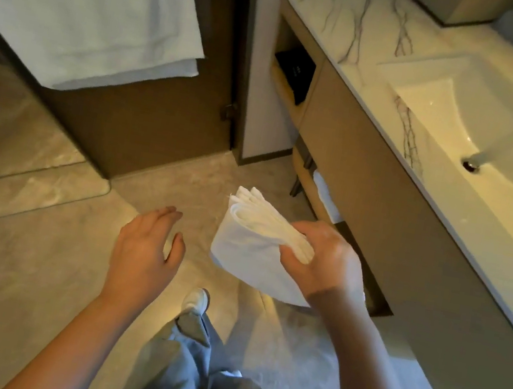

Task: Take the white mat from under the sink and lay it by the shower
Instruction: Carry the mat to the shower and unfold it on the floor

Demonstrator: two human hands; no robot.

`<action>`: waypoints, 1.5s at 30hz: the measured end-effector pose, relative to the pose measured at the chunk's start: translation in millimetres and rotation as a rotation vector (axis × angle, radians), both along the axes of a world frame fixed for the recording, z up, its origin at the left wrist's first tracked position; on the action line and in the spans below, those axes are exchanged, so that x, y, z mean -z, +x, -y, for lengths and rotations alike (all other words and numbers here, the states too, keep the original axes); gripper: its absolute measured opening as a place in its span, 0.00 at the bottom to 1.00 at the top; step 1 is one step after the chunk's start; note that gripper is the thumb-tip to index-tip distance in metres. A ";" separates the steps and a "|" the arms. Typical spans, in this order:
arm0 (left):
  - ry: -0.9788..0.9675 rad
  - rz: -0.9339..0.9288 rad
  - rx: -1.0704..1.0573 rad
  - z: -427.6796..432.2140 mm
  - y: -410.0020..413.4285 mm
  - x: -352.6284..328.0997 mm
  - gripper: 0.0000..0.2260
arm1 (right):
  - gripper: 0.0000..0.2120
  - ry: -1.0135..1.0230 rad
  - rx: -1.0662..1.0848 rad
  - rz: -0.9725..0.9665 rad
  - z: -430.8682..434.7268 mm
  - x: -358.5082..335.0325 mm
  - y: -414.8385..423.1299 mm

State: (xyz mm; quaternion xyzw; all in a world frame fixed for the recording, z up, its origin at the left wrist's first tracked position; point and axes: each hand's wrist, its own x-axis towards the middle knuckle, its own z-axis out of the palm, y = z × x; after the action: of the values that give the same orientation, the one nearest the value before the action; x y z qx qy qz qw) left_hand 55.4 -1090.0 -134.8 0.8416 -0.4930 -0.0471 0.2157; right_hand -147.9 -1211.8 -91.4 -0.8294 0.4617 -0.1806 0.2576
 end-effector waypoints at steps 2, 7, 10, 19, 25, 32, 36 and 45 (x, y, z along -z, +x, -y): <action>-0.014 -0.023 -0.096 -26.3 2.7 -6.6 0.17 | 0.12 -0.011 -0.056 0.026 -13.9 -11.6 -0.6; 0.003 -0.042 -0.178 -86.3 -3.6 -13.0 0.17 | 0.10 -0.012 -0.192 0.058 -47.8 -32.7 10.0; 0.006 -0.059 -0.235 -121.6 -6.7 -20.0 0.17 | 0.10 -0.020 -0.264 0.061 -71.3 -37.5 22.9; -0.017 0.004 -0.352 -237.4 -2.5 -39.0 0.15 | 0.12 -0.102 -0.405 0.008 -162.3 -52.6 63.3; -0.095 0.026 -0.550 -382.0 -7.4 -47.2 0.16 | 0.12 -0.137 -0.512 -0.060 -272.6 -59.0 99.5; -0.100 -0.058 -0.890 -566.3 -26.2 -42.5 0.18 | 0.09 -0.136 -0.749 -0.084 -436.1 -53.9 146.8; -0.143 0.007 -1.025 -643.3 -45.1 -47.7 0.20 | 0.09 -0.057 -0.908 -0.047 -516.4 -55.0 171.1; -0.173 -0.024 -1.194 -714.6 -35.6 -40.8 0.15 | 0.10 0.004 -1.166 -0.053 -622.5 -48.3 237.6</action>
State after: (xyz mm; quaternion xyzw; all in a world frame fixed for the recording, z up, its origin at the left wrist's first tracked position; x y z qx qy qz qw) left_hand 19.8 -375.4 -94.0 0.9517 0.0654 0.1128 0.2781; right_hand 89.7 -589.2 -43.1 -0.9503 -0.0645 0.0126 0.3044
